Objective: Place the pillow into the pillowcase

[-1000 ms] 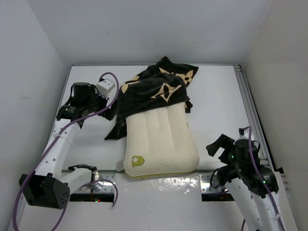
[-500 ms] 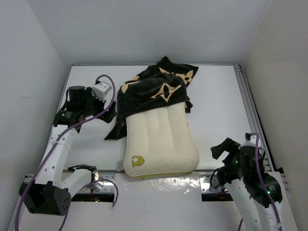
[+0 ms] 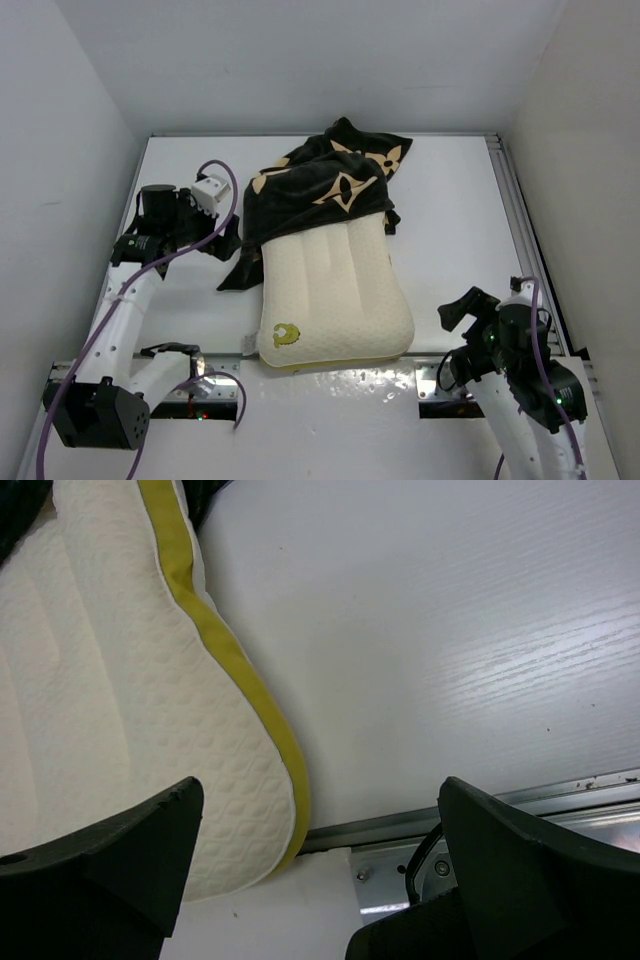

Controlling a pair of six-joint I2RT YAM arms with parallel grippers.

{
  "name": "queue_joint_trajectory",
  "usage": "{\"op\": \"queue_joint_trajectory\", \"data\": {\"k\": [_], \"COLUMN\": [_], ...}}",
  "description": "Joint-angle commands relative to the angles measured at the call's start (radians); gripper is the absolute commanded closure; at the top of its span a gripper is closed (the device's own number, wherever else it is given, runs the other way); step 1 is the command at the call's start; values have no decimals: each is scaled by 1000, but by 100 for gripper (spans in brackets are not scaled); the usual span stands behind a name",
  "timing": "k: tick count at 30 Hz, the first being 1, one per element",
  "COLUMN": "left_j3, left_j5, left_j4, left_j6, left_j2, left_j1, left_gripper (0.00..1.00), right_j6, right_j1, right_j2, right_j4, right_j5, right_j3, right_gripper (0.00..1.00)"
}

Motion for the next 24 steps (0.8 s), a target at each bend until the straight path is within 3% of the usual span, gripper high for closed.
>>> {"op": "queue_joint_trajectory", "data": {"k": [1,24], "left_j3": [-11,-70], "left_j5": [35,62], "left_j4": [41,0], "left_j6": [-15,3], "left_j2": [-27,-107], "left_j1": [17,83], "left_gripper": [0,0], "right_j6": [6,-15], "right_j1": [-2,-2], "right_j2": [-8,-24], "right_j4": [-83,-72], "right_j5": [-13,-33], "right_j3": [9,2], "right_gripper": [1,1]}}
